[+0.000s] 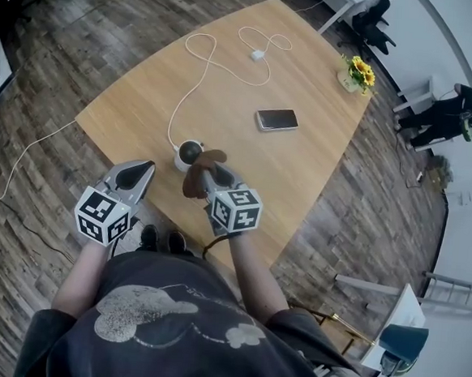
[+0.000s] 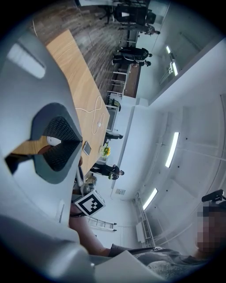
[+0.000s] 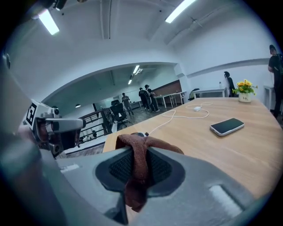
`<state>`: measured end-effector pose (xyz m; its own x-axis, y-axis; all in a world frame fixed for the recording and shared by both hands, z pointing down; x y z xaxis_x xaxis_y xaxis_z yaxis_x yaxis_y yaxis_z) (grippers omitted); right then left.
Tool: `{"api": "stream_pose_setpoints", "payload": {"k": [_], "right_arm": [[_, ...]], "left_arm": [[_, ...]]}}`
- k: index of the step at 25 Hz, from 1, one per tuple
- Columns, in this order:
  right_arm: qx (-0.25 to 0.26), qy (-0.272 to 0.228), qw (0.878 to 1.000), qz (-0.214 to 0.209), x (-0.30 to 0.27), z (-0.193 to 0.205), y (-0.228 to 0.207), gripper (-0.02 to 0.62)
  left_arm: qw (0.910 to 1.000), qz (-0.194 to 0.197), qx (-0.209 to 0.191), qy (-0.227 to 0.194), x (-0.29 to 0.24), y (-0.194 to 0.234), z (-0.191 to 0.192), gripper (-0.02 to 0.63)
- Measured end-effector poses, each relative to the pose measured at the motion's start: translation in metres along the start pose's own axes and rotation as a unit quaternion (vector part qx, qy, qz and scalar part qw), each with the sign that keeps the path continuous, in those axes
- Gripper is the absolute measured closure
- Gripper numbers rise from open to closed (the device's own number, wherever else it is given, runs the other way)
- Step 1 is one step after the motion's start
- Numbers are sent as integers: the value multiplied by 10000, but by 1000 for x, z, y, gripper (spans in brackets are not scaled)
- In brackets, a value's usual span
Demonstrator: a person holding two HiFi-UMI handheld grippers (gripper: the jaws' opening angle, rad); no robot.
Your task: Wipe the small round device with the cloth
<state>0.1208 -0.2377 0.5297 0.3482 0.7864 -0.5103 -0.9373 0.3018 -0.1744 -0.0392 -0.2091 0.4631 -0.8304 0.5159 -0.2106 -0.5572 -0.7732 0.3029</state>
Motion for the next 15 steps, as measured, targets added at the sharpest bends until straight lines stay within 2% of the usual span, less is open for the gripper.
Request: {"api": "stream_pose_setpoints", "payload": {"k": [15], "right_arm": [[133,1013,9944,286,-30,47,1,541]], "left_arm": [[9999,114,0,49,-7,-1,0,589]]}}
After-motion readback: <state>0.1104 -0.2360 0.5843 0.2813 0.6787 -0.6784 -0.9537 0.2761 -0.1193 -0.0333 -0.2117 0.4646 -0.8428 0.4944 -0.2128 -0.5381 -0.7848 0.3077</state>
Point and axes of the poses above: the fingertips, and each gripper's own axes: x backward along the fingers, y to its left, z out of its underside, the point moved 3 cm from there along x, backward along the fingers, and after that the axes turned 11 degrees about z, right-handed, at the moved point
